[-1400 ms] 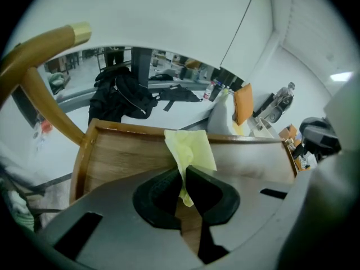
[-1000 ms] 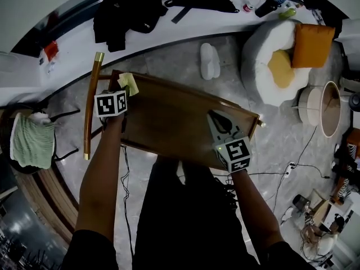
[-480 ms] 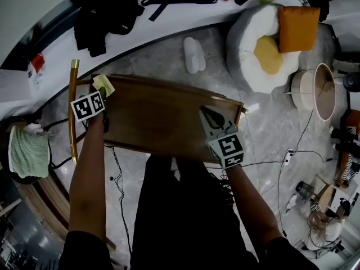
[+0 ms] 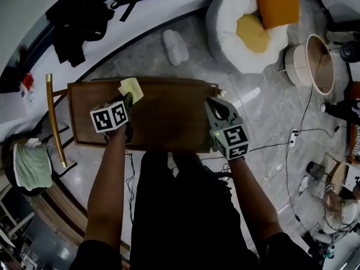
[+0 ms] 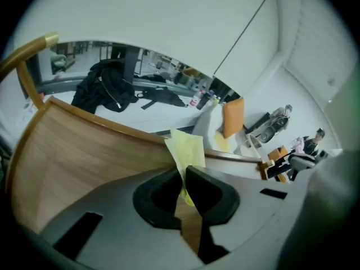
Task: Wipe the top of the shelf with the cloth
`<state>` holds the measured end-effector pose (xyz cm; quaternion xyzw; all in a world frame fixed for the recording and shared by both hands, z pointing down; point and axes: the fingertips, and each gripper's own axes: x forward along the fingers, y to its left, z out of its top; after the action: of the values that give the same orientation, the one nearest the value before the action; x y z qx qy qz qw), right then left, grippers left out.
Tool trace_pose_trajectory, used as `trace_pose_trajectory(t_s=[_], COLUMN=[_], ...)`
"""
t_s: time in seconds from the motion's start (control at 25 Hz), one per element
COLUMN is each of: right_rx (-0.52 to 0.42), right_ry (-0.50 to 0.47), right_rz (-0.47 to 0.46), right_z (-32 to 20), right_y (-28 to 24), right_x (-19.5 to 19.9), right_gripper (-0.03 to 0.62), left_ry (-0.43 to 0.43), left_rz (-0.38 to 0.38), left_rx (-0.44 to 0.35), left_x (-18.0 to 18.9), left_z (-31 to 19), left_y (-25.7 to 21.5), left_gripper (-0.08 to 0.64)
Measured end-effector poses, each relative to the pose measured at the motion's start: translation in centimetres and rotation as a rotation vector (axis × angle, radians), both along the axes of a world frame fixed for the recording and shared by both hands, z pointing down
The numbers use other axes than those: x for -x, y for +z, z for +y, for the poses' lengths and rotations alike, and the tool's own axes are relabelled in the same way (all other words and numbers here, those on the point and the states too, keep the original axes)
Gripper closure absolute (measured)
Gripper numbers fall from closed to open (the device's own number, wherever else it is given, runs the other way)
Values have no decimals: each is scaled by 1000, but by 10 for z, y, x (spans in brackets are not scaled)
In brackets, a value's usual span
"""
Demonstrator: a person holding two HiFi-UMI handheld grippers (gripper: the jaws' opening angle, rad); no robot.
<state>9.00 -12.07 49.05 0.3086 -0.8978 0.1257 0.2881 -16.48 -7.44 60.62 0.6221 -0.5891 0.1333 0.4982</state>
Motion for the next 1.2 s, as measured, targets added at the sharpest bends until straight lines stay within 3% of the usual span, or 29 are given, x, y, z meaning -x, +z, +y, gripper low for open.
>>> trace_pose_trajectory(t_s=[0.32, 0.56, 0.72, 1.2], right_rx=[23, 29, 32, 51], right_ry=[89, 114, 116, 100], right_rz=[-24, -35, -39, -37], right_z=[8, 10, 16, 37], right_y=[12, 15, 14, 18], right_x=[-66, -102, -113, -105], right_gripper=[563, 563, 563, 563], left_ry=[222, 340, 387, 438], left_rz=[84, 104, 67, 9], left_rx=[-19, 7, 22, 6], left_x=[-174, -261, -282, -279], left_z=[-23, -31, -30, -28], left_y=[-14, -7, 2, 5], left_gripper=[532, 532, 532, 532])
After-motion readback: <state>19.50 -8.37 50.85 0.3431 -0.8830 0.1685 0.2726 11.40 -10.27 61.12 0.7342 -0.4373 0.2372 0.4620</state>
